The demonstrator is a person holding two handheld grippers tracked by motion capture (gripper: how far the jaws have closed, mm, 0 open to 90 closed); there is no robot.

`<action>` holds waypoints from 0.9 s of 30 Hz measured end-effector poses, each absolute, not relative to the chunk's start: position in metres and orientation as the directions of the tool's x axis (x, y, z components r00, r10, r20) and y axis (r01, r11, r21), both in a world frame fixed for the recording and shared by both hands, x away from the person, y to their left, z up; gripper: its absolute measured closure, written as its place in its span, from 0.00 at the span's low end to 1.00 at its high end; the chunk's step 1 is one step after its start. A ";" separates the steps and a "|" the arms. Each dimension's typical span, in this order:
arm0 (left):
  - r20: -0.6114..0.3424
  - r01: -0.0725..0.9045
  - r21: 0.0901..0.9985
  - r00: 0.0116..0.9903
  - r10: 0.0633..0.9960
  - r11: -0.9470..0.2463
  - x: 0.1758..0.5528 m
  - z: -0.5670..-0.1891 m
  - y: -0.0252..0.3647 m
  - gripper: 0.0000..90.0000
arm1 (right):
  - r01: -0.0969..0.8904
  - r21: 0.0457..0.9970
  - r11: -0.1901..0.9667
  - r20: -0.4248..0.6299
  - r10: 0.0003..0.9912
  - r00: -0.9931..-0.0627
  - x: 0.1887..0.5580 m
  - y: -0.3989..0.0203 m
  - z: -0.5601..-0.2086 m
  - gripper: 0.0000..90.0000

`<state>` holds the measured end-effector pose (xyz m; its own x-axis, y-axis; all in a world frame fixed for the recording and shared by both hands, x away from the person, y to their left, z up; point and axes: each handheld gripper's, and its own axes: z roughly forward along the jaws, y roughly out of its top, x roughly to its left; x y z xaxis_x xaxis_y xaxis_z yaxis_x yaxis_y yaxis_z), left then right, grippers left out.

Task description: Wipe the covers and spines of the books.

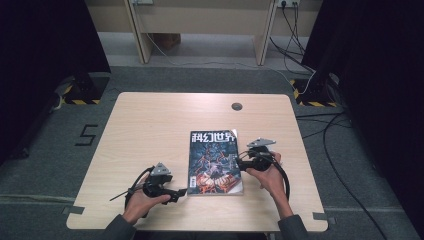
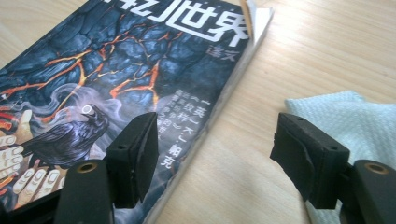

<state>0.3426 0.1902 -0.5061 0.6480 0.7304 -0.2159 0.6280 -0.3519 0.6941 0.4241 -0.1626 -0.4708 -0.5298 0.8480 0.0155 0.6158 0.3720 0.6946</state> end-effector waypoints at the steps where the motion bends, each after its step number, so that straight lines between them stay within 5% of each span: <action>1: -0.216 0.631 0.689 0.649 0.730 -0.357 0.339 -0.507 0.193 0.20 | 0.618 0.696 0.365 0.017 0.852 -0.523 0.424 -0.164 -0.470 0.34; 16: -0.173 0.617 0.678 0.663 0.729 -0.400 0.327 -0.509 0.200 0.20 | 0.640 0.703 0.310 -0.015 0.906 -0.423 0.423 -0.208 -0.461 0.31; 27: -0.163 0.614 0.682 0.658 0.735 -0.398 0.328 -0.510 0.201 0.20 | 0.661 0.668 0.341 -0.066 0.913 -0.403 0.428 -0.226 -0.469 0.50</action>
<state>0.3284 0.2007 -0.5100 0.6581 0.7350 -0.1634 0.6138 -0.3979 0.6819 0.4284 -0.2258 -0.4689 -0.4033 0.9127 -0.0660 0.6612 0.3406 0.6685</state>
